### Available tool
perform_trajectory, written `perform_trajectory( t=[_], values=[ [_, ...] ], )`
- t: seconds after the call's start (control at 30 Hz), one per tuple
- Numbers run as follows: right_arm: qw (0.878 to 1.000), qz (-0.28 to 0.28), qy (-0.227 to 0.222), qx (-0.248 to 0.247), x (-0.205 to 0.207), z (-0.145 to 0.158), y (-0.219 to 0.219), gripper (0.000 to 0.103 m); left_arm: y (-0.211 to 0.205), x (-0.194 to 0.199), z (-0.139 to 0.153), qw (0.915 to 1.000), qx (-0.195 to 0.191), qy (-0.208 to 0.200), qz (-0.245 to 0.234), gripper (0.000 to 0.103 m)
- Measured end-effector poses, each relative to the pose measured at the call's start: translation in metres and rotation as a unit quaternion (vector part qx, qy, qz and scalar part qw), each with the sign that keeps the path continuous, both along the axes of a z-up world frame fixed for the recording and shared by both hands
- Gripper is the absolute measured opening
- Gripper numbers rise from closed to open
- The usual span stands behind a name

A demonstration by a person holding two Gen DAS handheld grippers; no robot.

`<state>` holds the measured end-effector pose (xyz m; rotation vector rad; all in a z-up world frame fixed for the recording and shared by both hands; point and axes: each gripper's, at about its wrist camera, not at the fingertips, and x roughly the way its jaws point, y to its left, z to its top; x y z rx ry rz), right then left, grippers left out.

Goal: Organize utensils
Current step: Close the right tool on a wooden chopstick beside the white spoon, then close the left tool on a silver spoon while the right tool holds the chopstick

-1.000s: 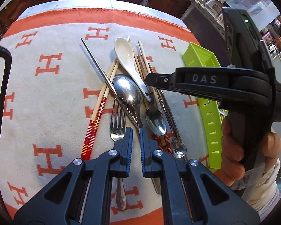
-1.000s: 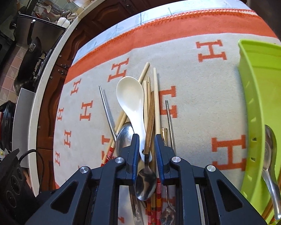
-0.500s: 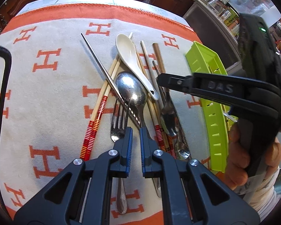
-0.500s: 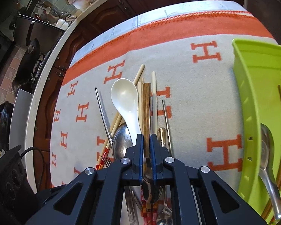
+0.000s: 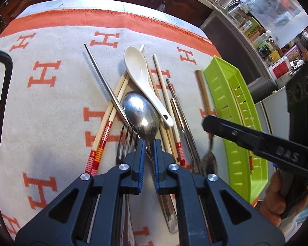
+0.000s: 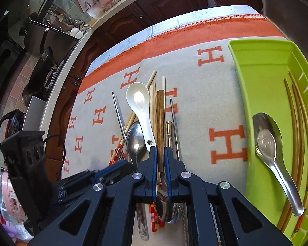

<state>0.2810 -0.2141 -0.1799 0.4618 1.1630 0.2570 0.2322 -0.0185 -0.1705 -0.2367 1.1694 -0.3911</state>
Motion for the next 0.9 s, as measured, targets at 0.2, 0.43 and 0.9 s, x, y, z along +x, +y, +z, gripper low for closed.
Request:
perform_trajectory(
  t=[0.2, 0.43, 0.9],
  values=[
    [1.0, -0.004, -0.005, 0.012, -0.014, 0.005, -0.014, 0.007, -0.009, 0.005, -0.002, 0.9999, 0.007, -0.01, -0.005, 0.005],
    [1.0, -0.004, -0.007, 0.018, -0.017, 0.006, -0.019, 0.007, -0.012, 0.003, 0.0, 0.9996, 0.011, -0.02, -0.015, 0.006],
    [1.0, -0.011, -0.001, 0.02, -0.025, -0.001, -0.027, 0.007, -0.021, 0.007, -0.002, 0.9992, 0.001, -0.033, -0.024, 0.009]
  ],
)
